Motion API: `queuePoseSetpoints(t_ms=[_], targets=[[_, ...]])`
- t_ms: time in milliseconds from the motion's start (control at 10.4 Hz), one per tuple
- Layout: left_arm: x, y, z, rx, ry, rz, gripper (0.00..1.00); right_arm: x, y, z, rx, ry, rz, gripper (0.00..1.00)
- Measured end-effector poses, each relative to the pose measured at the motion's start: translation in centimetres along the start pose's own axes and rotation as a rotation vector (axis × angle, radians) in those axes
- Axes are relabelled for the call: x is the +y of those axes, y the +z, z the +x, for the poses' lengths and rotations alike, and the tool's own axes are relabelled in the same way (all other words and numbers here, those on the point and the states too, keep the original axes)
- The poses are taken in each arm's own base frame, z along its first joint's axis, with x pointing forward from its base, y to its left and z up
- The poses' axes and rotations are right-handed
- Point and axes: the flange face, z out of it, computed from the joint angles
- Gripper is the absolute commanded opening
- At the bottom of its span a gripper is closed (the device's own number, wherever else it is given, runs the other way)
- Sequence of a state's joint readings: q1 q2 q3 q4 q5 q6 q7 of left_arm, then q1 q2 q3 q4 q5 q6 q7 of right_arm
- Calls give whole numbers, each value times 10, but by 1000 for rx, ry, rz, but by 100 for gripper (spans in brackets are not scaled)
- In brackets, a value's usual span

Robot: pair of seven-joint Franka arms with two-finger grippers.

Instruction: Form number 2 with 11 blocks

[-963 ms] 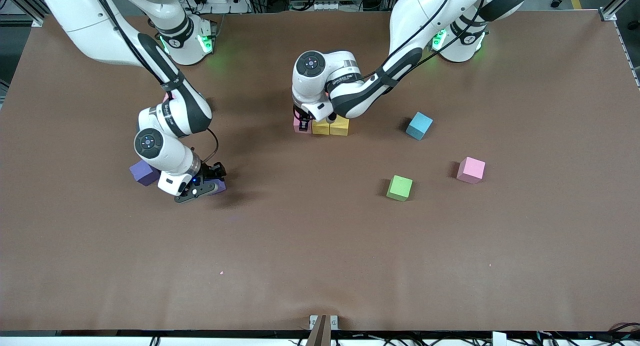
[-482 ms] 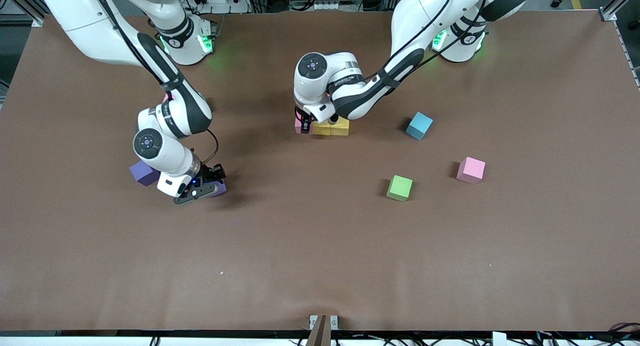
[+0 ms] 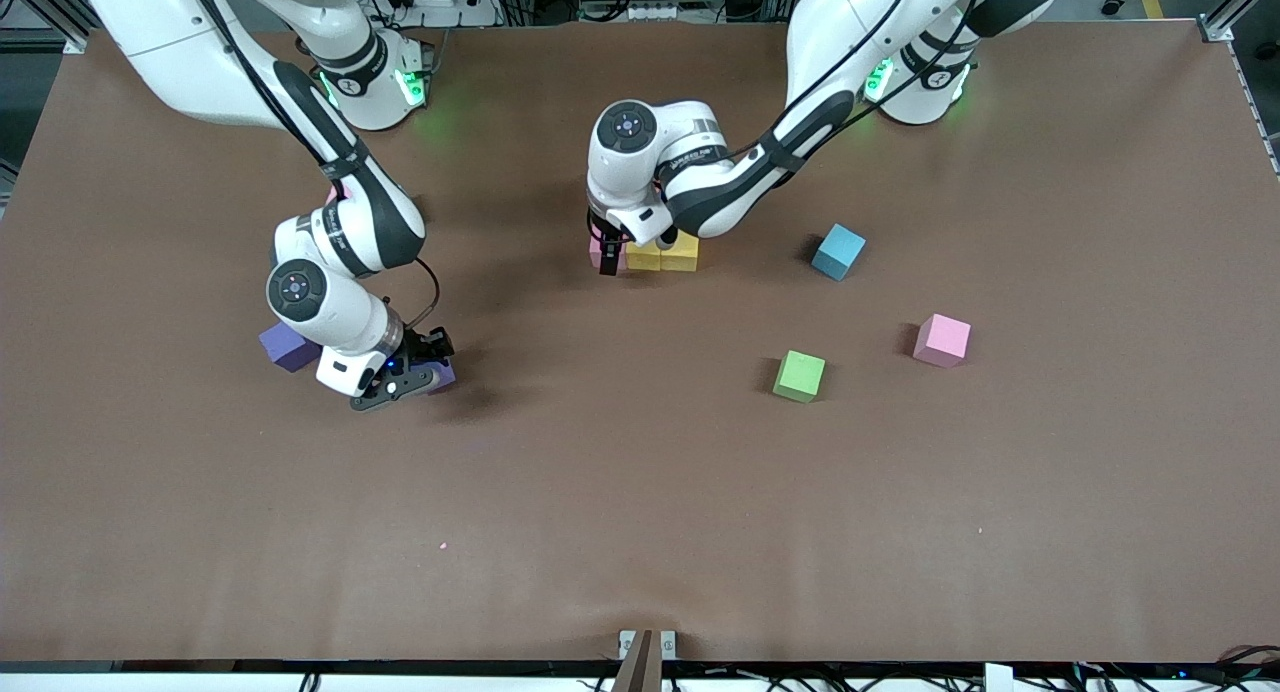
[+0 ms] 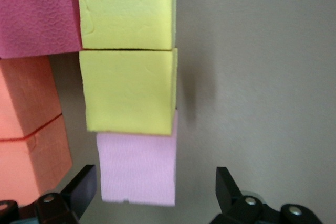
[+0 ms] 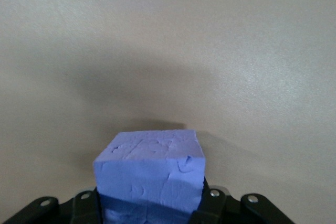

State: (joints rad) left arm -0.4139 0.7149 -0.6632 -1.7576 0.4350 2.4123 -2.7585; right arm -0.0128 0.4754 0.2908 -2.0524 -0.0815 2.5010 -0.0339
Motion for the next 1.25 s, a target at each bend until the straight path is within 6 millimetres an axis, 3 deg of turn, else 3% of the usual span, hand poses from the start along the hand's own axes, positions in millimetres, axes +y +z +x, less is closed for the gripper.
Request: queuePoseSetpoints(t_ms=[289,482,674,867,1060,1252], targets=[[15,-32,5,-1,-4,-47,100,-55,-8,6,-3,84,37,38],[47,-44,33,27,-24,-53,100,-80,-16,10,-16,133,51,38],[80,-54,73,68,-18,-22,100,-103,-19,11,-17,208,57,37],[107,-75,112,90,28,24,100,-148,-23,12,-13,301,59,37],[139,-101,167,109,83,74,100,-197,-24,6,-14,378,61,37],[171,-123,230,103,137,102,100,-232,-22,-4,-22,421,60,37]])
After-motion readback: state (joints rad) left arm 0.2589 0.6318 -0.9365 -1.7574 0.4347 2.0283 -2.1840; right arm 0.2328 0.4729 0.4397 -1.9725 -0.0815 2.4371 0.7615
